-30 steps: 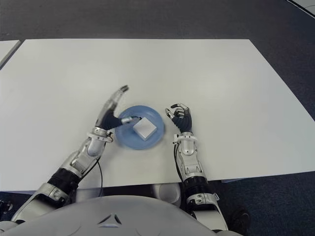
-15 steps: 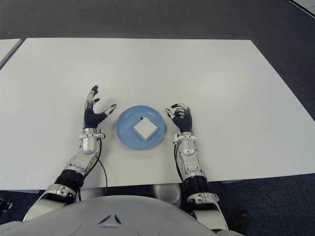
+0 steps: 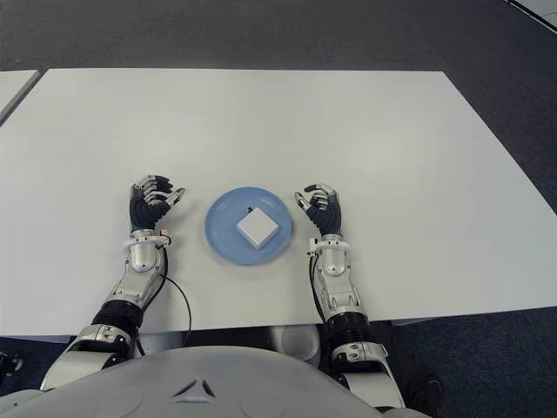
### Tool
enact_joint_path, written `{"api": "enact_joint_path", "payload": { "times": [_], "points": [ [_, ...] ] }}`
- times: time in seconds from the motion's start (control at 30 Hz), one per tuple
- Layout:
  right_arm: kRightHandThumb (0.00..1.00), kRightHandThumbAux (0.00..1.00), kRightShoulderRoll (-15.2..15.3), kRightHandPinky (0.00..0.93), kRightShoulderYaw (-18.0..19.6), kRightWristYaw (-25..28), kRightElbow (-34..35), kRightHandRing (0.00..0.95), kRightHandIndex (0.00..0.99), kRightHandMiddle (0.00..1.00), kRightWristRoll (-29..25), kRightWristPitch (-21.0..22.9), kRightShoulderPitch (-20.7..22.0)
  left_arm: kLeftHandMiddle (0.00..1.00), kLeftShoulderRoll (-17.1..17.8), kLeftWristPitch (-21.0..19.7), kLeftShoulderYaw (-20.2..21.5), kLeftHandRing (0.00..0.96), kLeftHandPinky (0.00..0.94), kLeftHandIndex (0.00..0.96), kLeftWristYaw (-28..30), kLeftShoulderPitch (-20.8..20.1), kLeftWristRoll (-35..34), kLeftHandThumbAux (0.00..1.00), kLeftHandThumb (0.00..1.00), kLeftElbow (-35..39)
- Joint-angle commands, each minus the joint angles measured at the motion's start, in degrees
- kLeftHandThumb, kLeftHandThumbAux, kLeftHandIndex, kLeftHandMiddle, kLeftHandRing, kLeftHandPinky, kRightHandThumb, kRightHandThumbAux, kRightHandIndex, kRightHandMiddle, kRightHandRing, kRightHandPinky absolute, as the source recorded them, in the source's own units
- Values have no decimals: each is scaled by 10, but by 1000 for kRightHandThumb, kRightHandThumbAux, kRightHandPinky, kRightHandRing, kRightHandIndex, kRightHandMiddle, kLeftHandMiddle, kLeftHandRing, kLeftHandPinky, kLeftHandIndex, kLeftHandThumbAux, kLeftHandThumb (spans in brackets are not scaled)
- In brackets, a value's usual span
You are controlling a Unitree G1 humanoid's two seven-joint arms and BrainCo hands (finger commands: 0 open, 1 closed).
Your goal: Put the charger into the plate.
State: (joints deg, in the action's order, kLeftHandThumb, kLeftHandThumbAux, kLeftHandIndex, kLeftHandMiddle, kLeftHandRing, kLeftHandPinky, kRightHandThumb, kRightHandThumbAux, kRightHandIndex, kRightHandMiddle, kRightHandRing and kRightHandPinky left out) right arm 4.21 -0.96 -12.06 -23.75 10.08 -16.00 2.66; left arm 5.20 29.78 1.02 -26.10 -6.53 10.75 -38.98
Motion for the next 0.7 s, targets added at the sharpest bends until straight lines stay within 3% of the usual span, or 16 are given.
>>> {"api": "enact_joint_path", "payload": {
  "times": [0.03,0.07,0.13,0.23,0.7],
  "points": [
    [706,728,-1,855,0,2,-13,836,437,814,2,10,-8,645,-9,-18,3,643,640,504,28,2,-15,842,339,-7],
    [706,728,-1,855,-1,2,-13,835,437,813,2,10,-8,664,-9,-18,4,661,658,480,35,2,-17,798,470,-7],
    [705,728,-1,855,-1,2,-13,834,437,811,2,10,-8,689,-7,-18,2,685,686,459,59,4,-25,759,584,-7],
    [705,728,-1,856,0,2,-12,833,437,809,3,10,-9,716,-4,-22,-1,712,722,445,91,6,-33,731,665,-7],
    [706,728,0,860,-1,4,-6,837,437,813,3,15,-11,788,-2,-41,-14,790,798,438,203,0,-40,716,706,-34]
  ]
}}
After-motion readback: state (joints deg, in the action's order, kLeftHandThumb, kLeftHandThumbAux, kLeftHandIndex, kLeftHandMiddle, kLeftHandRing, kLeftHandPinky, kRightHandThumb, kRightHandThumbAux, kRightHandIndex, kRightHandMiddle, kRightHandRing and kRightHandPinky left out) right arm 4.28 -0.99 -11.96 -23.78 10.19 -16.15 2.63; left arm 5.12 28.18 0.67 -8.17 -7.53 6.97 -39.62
